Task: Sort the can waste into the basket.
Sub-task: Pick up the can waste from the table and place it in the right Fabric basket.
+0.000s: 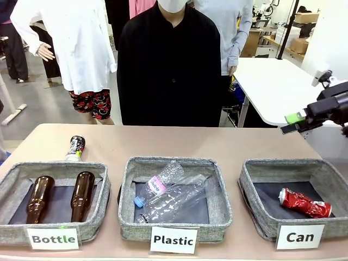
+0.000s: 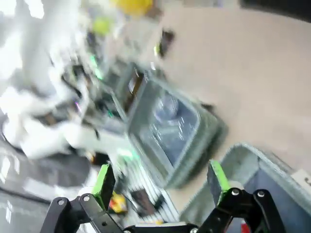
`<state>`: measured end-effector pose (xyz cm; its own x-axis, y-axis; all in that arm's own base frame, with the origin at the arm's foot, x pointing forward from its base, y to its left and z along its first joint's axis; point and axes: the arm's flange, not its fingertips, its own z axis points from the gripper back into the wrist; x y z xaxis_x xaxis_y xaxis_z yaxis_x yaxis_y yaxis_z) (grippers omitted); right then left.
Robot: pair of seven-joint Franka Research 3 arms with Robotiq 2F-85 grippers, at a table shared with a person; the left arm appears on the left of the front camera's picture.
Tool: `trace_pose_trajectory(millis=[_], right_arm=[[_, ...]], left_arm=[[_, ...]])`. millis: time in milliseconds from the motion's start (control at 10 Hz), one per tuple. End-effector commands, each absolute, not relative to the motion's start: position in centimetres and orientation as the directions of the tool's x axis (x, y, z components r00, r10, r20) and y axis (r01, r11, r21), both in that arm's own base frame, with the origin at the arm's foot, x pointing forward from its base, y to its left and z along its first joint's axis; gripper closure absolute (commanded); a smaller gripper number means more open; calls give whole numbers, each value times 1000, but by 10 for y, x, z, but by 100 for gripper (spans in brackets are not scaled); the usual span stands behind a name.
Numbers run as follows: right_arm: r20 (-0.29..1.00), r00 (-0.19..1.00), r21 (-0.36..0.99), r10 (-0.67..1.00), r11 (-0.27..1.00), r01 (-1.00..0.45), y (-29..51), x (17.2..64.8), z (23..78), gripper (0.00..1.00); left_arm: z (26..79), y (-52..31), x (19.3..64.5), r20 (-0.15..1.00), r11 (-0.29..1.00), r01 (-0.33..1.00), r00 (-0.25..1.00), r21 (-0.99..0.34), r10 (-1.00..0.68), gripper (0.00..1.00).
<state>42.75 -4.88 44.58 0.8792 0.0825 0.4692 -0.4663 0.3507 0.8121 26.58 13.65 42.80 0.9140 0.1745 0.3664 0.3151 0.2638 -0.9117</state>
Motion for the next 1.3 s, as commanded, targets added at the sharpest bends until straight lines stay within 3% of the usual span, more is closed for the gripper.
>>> trace_pose_trajectory(millis=[0,100,1200], right_arm=[[283,774,952,-567,69,-298,-40,430,452,0],[469,879,812,82,351,-466,-49,427,446,0],[469,879,812,82,351,-466,-49,427,446,0]], left_arm=[[429,137,263,355,256,307,919,-917,172,0],[429,137,263,355,256,307,919,-917,172,0],[429,137,263,355,256,307,919,-917,172,0]])
